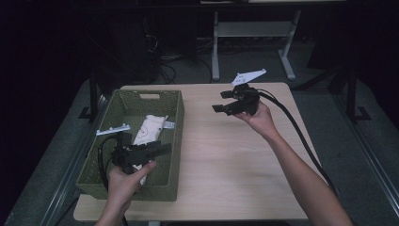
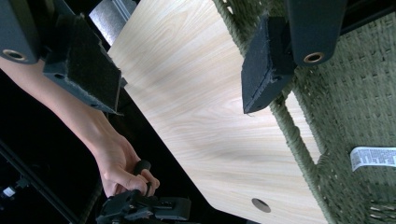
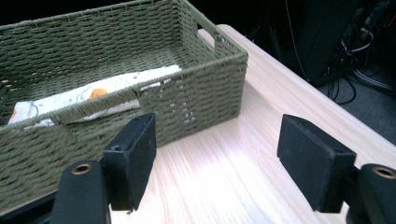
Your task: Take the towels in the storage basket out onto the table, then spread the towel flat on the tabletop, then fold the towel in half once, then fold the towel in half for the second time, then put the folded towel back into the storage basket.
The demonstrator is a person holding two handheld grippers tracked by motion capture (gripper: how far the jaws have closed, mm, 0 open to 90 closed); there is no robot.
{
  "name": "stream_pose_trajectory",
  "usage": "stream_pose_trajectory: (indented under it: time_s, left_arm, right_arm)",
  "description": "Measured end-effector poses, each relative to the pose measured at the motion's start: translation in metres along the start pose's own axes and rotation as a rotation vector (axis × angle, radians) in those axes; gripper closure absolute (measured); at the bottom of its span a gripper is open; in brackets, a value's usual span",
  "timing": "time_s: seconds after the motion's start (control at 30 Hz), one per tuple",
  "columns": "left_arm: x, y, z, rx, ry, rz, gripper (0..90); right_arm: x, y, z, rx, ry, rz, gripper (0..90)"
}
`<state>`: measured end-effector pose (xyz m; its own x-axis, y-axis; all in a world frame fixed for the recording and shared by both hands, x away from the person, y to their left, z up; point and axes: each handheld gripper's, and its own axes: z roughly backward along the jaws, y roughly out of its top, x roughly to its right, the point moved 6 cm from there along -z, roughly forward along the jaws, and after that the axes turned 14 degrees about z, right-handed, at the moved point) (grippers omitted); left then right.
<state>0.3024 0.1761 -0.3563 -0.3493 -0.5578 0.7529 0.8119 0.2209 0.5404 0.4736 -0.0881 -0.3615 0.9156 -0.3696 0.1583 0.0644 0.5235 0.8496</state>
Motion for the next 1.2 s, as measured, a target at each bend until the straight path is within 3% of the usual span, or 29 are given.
stream_pose_trajectory:
  time_s: [0.53,1.2]
  left_arm:
    - [0.007,0.000,-0.017,-0.033,-0.012,-0.006,27.5]
    - [0.014,-0.001,-0.027,-0.055,-0.024,-0.022,27.5]
  right_arm:
    - [0.007,-0.045,0.031,-0.009,-0.051,-0.073,27.4]
    - [0.012,-0.071,0.057,-0.014,-0.096,-0.112,26.8]
